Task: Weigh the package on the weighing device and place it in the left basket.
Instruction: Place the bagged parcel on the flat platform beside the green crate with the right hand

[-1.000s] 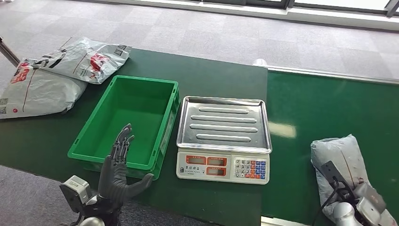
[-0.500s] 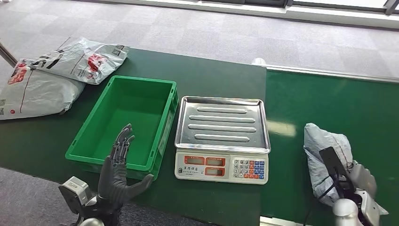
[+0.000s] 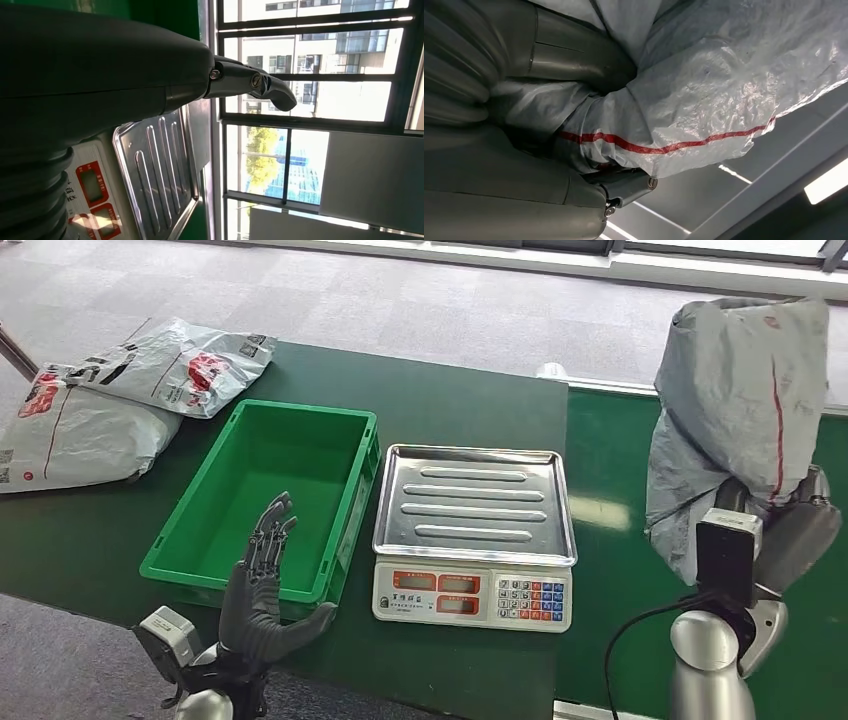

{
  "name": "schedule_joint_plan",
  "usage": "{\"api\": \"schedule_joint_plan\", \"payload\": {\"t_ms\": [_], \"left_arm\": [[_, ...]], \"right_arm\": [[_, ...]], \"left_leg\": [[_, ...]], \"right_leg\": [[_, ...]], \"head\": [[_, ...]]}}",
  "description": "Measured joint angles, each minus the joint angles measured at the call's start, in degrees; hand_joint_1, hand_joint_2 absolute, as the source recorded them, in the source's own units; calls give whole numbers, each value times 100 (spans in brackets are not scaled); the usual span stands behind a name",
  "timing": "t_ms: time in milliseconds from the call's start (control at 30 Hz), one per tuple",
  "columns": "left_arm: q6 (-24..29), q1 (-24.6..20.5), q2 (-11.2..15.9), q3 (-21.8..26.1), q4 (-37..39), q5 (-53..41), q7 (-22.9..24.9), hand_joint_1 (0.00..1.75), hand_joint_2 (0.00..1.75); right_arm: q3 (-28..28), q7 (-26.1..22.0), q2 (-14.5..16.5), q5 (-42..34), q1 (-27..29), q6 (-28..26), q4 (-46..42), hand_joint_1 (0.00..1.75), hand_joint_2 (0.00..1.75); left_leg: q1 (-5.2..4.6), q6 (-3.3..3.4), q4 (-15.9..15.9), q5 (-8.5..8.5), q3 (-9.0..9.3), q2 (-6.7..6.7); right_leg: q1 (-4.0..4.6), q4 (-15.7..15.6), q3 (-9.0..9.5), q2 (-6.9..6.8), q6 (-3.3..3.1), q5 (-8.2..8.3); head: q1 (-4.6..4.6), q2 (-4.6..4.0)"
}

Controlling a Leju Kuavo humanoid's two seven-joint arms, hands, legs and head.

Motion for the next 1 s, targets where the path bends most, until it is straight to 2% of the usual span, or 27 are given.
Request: {"api": "schedule_joint_plan", "payload": {"t_ms": [67,133,200,267,433,533,667,700,733,800,833,867,1000], "left_arm": [[-37,-82,1,-19,77,12,-34,0,175],[-130,-227,2,-26,189,29,-73,0,175],[-253,-429,1,-41,318,36,-99,0,175],[-337,-610,-4,-61,440,36,-109,0,175],[-432,-863,-25,-67,632,-21,1,0,175],[-427,-925,-29,-62,663,-38,76,0,175],[-408,-925,-10,-48,665,-38,112,0,175],[-404,-924,-4,-46,665,-38,113,0,175],[-399,-923,1,-46,665,-38,113,0,175],[-373,-923,7,-45,666,-38,111,0,175],[-350,-920,12,-43,667,-38,107,0,175],[-324,-916,19,-38,667,-38,99,0,175],[-240,-862,52,-8,664,-37,54,0,175]], "right_arm": [[241,151,1,26,-165,403,-69,175,175],[609,499,-1,286,-489,1276,20,175,175],[1095,827,-1,634,-933,2377,321,175,175],[1543,958,10,842,-1315,3061,737,175,175],[2396,1098,150,1168,-2245,3647,2227,175,175],[2780,1199,333,1310,-2658,3600,3201,175,175],[3052,1231,490,1385,-2897,3463,4075,174,175],[3082,1228,509,1385,-2934,3448,4202,161,175],[3106,1224,522,1385,-2971,3437,4311,129,175],[3140,1204,534,1380,-3028,3447,4470,42,175],[3148,1179,538,1369,-3048,3479,4534,11,175],[3152,1143,540,1351,-3062,3522,4591,0,175],[3157,779,544,1047,-3092,3746,4795,0,175]], "left_leg": [[0,-1,-1,2,-12,2],[0,-4,-2,2,-32,22],[0,-5,-2,5,-18,56],[0,-3,-1,24,2,55],[9,-13,0,59,-25,-1],[9,-13,0,59,-25,-2],[9,-13,0,59,-37,-22],[9,-13,0,59,-38,-22],[9,-13,0,58,-39,-20],[8,-13,0,57,-38,-18],[8,-12,0,57,-38,-17],[8,-12,0,57,-38,-17],[8,-12,0,56,-35,-15]], "right_leg": [[-1,0,1,-1,-3,4],[-1,0,-3,15,-9,13],[0,0,-7,45,-11,25],[1,0,-12,45,-8,39],[9,5,-25,0,-9,52],[9,5,-27,0,-10,51],[9,5,-33,-16,-11,49],[8,5,-34,-16,-12,49],[8,5,-35,-14,-12,49],[8,5,-36,-11,-12,49],[7,4,-36,-11,-12,49],[7,4,-36,-11,-11,49],[8,4,-37,-9,-12,50]], "head": [[1,0],[1,0],[-1,0],[-1,0],[0,0],[0,0],[0,0],[0,0],[0,0],[0,0],[0,0],[0,0],[0,0]]}}
